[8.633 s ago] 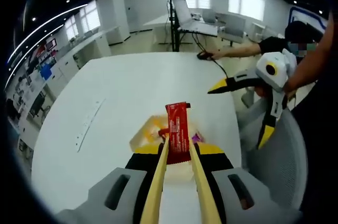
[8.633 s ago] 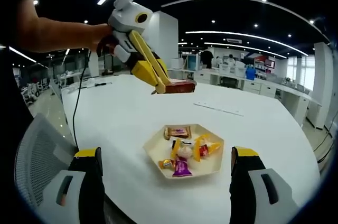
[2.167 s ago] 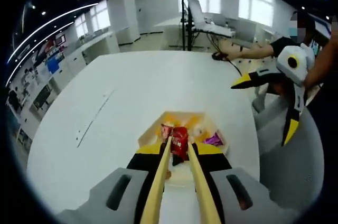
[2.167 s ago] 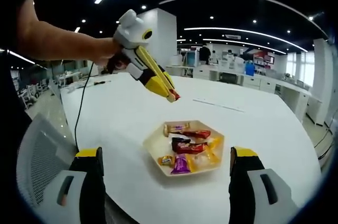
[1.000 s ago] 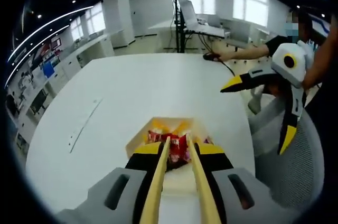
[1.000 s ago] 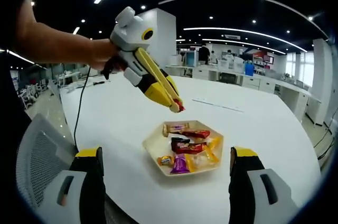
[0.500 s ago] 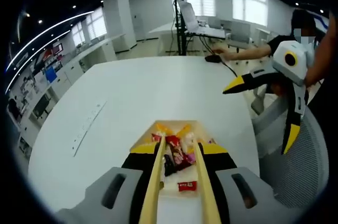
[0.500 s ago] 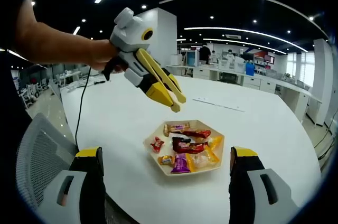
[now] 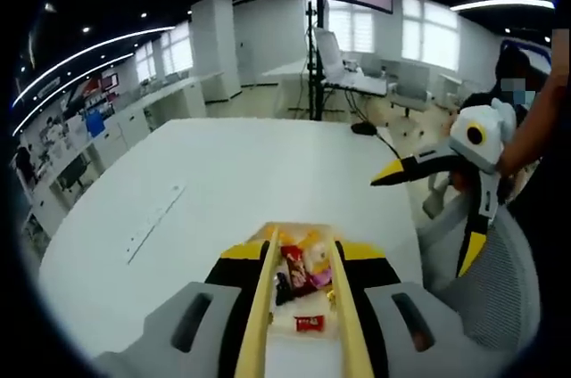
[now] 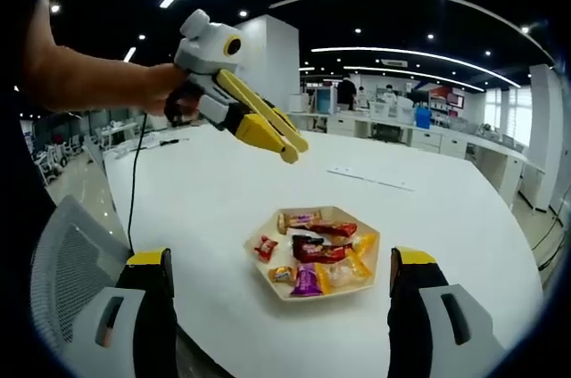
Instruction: Place the target food into the container with the food tongs after gripping and lifting it, then release it inside without dropping or visibly crushing the food.
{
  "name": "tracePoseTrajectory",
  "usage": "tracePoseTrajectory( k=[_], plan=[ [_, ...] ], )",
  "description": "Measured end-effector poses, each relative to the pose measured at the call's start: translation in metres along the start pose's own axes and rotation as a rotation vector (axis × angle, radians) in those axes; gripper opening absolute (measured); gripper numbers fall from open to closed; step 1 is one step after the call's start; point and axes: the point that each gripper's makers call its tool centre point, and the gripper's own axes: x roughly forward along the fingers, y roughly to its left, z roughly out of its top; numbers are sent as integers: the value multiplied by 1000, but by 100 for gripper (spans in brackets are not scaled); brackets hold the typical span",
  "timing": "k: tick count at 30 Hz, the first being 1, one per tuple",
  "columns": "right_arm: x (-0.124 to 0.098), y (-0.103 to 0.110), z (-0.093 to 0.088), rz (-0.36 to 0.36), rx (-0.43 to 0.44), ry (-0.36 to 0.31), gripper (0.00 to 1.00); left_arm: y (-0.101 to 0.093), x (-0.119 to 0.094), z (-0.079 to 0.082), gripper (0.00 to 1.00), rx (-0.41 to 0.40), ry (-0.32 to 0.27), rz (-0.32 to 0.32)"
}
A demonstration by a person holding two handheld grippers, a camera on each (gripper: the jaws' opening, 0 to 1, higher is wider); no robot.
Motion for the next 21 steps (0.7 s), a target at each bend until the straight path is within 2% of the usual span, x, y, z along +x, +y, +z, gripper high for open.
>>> tracePoseTrajectory(
  k=[2,3,6,7,8,9,11,12,14,16,18,21],
  plan=[
    [-2,1,13,13,-1,-26,99,-2,-8,5,26,-6,-18,-7],
    [-2,2,23,26,-8,-38,99,-5,-14,13,25,18,-49,-20],
    [-3,4,60,71,-31,-113,99,-11,-33,28,25,24,-107,-38],
    [-3,6,77,111,-28,-138,99,-14,-42,33,25,26,-122,-42],
    [-3,9,87,143,-12,-147,99,-16,-47,36,25,29,-132,-45],
    [-3,8,106,159,-33,-172,99,-19,-56,42,25,31,-153,-50],
    [-4,11,129,200,-49,-203,99,-22,-67,49,25,39,-177,-48],
    [-5,14,147,243,-34,-224,98,-25,-75,53,25,44,-191,-49],
    [-8,24,169,341,-7,-231,95,-27,-86,58,25,47,-209,-44],
    [-9,26,189,372,-55,-249,94,-30,-95,65,25,34,-242,-53],
    [-11,35,199,439,-77,-223,92,-30,-103,72,24,25,-269,-49],
    [-16,45,215,507,-110,-231,89,-35,-112,80,24,32,-297,-51]
  ],
)
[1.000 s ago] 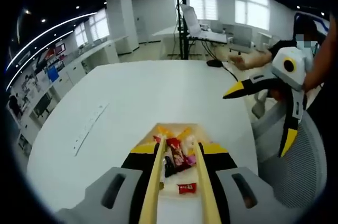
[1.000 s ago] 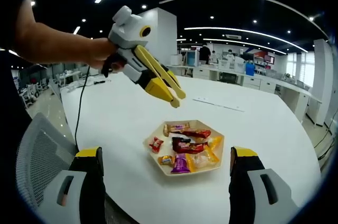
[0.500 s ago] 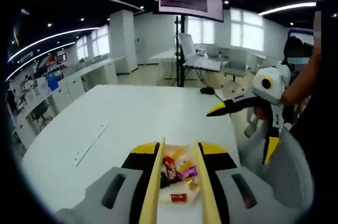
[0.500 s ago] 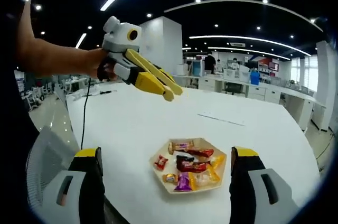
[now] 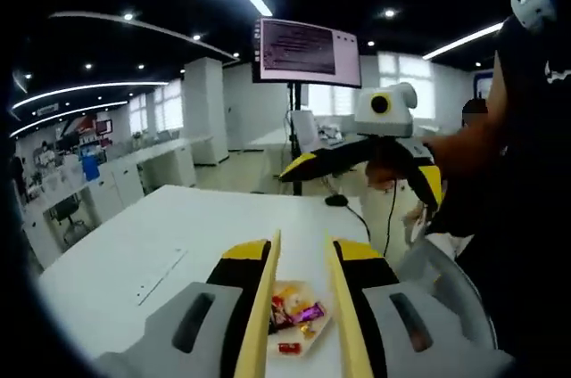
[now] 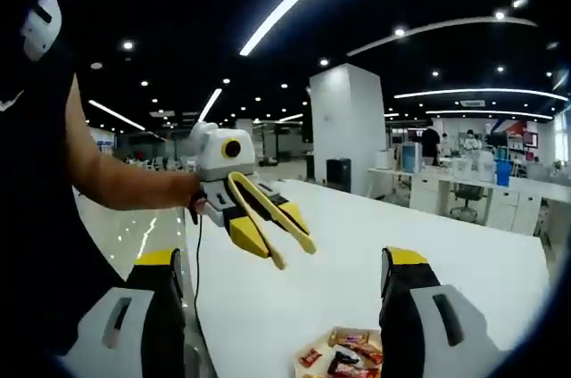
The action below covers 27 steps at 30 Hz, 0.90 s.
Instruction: Place the target food into the container with the food tongs after gripping and lifting it, then release it inside without dropping or visibly crushing the food.
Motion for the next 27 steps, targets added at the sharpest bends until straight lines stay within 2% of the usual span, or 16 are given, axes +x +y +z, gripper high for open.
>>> tracePoseTrajectory(
  k=[2,4,7,13,18,22,27],
  plan=[
    [2,10,2,62,14,26,83,-4,-2,5,22,-16,-17,-3],
    [4,9,8,54,-14,15,82,-9,-5,9,22,-24,-29,-7],
    [6,22,10,113,9,16,77,-15,-7,12,20,-28,-38,-8],
    [6,34,14,159,3,17,69,-17,-10,20,18,-33,-64,11],
    [4,35,14,170,-2,24,62,-26,-6,25,16,-36,-74,-11],
    [2,32,13,171,-33,37,51,-37,-1,29,16,-41,-87,-56],
    [-3,37,11,227,-59,61,27,-51,-1,38,15,-43,-104,-94]
  ],
)
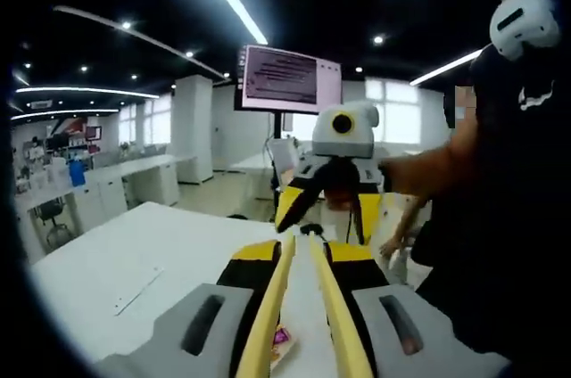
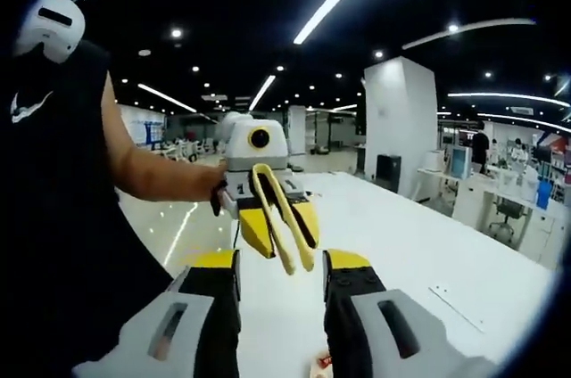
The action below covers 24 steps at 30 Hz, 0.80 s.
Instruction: Place the target food into the container with the food tongs after gripping and lifting it, then release it inside without dropping or visibly crushing the food.
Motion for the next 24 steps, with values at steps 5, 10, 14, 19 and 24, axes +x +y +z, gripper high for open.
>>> tracePoseTrajectory(
  k=[5,10,14,19,24],
  plan=[
    [1,2,0,25,19,3,21,-8,-5,4,15,3,-11,-10],
    [2,16,4,84,21,-5,17,-19,-9,6,14,-6,-4,-30],
    [2,23,7,96,6,-4,12,-30,-11,11,15,7,-11,-62],
    [9,21,5,73,-15,5,13,-27,-17,7,16,17,-26,-53],
    [11,23,1,52,-1,45,5,-28,-16,2,14,20,-39,-55]
  ],
)
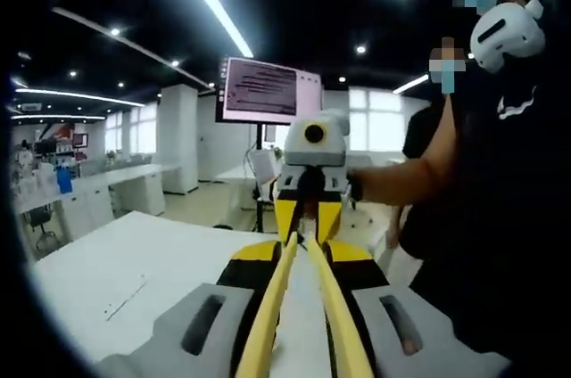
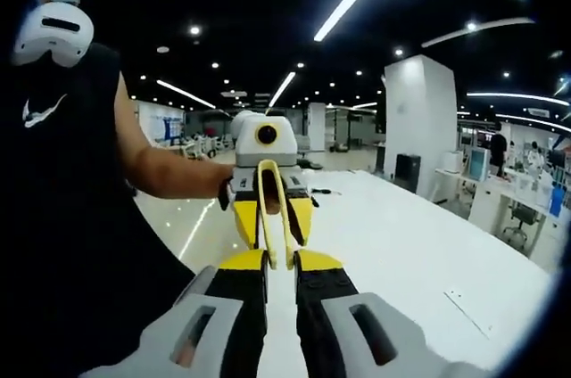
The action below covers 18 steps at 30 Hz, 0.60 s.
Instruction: Place the target food into the container with the food tongs after gripping and lifting it, then release it inside without dropping or visibly crushing the food.
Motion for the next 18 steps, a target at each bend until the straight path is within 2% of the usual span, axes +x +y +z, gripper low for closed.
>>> tracePoseTrajectory(
  k=[3,11,18],
  plan=[
    [-1,-2,-1,-4,14,-7,3,1,1,0,15,-5,-8,-5],
    [3,-7,-3,-36,13,-3,2,14,-4,-9,20,14,38,22],
    [10,-16,0,-33,12,6,1,29,-24,-14,21,-6,57,57]
  ],
)
